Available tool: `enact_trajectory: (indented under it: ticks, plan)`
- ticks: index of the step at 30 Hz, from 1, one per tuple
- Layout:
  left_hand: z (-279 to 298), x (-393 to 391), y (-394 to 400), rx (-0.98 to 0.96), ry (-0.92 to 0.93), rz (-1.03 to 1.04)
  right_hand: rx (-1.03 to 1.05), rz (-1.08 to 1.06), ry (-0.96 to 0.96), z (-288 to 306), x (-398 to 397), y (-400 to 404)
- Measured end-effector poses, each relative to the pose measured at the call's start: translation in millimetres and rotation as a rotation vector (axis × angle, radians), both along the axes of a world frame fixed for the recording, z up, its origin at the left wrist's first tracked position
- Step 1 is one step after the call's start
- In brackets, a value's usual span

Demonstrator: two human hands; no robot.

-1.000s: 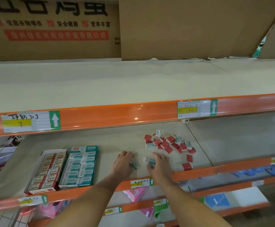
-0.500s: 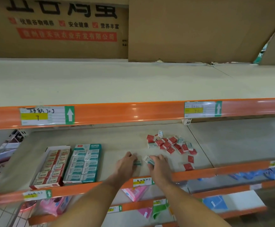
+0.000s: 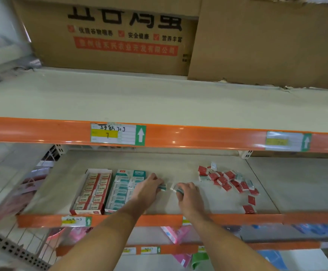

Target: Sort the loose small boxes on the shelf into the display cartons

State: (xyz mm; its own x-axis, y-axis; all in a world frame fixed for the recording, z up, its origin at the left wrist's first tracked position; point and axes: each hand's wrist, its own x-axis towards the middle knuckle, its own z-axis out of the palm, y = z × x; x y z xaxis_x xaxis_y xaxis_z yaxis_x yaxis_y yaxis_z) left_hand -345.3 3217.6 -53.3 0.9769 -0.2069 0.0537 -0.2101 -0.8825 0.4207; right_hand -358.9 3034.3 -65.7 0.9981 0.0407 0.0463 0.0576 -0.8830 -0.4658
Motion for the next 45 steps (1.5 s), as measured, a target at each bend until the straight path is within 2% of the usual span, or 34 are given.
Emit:
enact_trajectory:
  ticks: [21, 33, 45]
  plan:
    - [13, -39, 142, -0.009, -0.008, 0.201, -0.003, 0.105, -0.031, 14, -20, 141]
    - [8, -32, 142, -0.04, -0.025, 0.164, -0.068, 0.162, -0.025, 18, -28, 143]
    - [4, -17, 133, -0.021, -0.008, 0.146, -0.04, 0.153, 0.003, 19, -18, 145]
